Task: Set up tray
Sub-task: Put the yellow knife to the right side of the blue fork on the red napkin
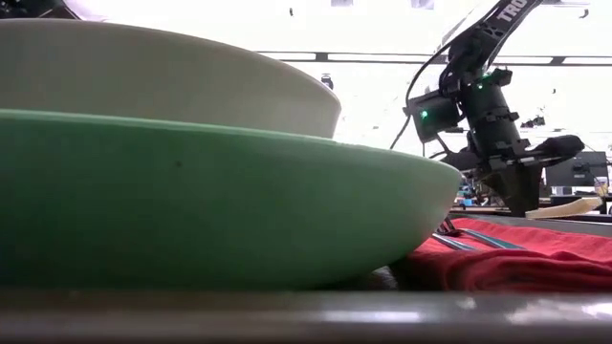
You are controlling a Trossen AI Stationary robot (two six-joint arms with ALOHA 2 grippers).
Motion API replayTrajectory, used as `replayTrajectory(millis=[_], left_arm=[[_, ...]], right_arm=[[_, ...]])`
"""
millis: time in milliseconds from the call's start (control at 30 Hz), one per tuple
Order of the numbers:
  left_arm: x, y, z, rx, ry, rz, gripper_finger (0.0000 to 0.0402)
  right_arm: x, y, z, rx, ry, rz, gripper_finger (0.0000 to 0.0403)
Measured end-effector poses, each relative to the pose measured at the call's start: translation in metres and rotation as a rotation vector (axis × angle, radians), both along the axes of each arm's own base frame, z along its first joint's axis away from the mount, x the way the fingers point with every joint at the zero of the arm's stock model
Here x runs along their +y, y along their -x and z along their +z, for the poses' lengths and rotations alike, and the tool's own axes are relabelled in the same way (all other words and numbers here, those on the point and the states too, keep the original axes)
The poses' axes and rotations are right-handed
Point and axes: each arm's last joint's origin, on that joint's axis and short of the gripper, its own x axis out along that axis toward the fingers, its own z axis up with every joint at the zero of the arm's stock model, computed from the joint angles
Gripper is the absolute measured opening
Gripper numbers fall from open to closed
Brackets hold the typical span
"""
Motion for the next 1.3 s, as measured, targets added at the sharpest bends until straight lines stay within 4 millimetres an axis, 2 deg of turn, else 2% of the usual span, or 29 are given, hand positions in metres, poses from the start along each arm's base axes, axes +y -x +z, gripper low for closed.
replayTrajectory(millis=[367,500,667,933,1067,1300], left_arm=[[0.000,0.000,0.000,0.000,0.000,0.000,0.0074],[0.000,0.000,0.000,0.001,-0.002,-0.001,0.0074],[0.000,0.000,0.000,0.000,-0.023,-0.013,0.0074],[0.000,0.000,0.000,0.001,-0.023,-0.013,0.0074],[0.000,0.000,0.000,0.001,-0.023,-0.013,0.0074],[0.000,0.000,0.000,0.005,-0.030,-0.016,0.0074]], right_arm=[[0.027,-0.009,0.003,0.028,-0.031,0.005,0.0027],[0.030,-0.015,0.017,0.036,0.012,0.018,0.0028],[0.029,-0.024,0.044,0.036,0.077,0.023,0.0028],[0.037,-0.046,0.081,-0.052,0.114,0.032,0.0026],[0.047,-0.051,0.088,-0.062,0.105,0.020,0.0023],[0.073,-0.055,0.089,-0.065,0.059,0.002,0.0022]])
